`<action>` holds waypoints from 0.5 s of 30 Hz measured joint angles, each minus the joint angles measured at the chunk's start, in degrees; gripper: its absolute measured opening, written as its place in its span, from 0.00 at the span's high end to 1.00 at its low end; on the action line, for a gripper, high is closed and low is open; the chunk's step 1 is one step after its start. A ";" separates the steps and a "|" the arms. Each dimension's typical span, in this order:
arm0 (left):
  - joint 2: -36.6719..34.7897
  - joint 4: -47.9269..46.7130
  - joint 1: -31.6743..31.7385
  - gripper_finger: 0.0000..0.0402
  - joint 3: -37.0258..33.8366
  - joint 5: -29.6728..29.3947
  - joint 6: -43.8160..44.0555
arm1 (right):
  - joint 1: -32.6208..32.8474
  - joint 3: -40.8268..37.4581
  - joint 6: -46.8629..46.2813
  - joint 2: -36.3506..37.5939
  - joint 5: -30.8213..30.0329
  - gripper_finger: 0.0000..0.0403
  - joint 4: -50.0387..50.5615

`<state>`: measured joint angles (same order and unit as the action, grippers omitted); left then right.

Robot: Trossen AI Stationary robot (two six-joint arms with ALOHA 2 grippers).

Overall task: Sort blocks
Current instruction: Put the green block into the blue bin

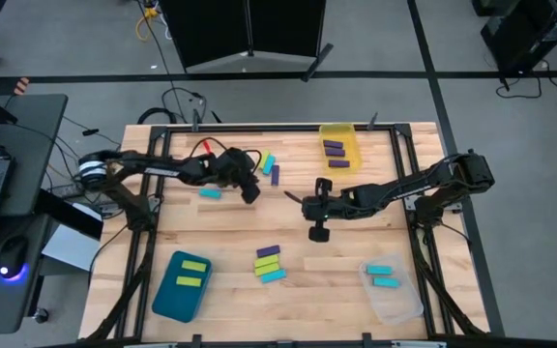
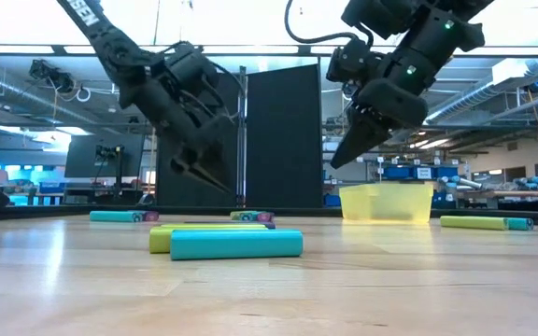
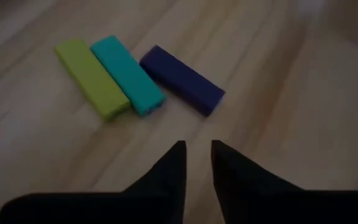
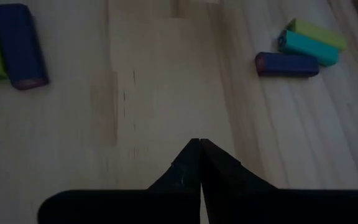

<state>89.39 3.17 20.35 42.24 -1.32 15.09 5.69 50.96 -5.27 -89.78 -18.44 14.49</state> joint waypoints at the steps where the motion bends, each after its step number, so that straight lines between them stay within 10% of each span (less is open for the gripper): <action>1: 0.73 1.28 0.30 0.76 0.00 -0.73 0.08 | -0.02 0.00 -0.23 0.00 -0.06 0.97 -0.34; 8: 3.08 5.45 3.38 0.66 0.00 -11.15 3.08 | -0.02 0.02 -0.38 0.00 -0.13 0.96 -4.34; 15: 7.22 8.80 6.12 0.64 1.39 -6.37 3.38 | -0.02 0.02 0.77 -0.02 -0.13 0.97 -6.75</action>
<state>96.61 11.97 26.47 43.63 -7.69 18.47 5.67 50.98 -4.50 -89.80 -18.57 7.74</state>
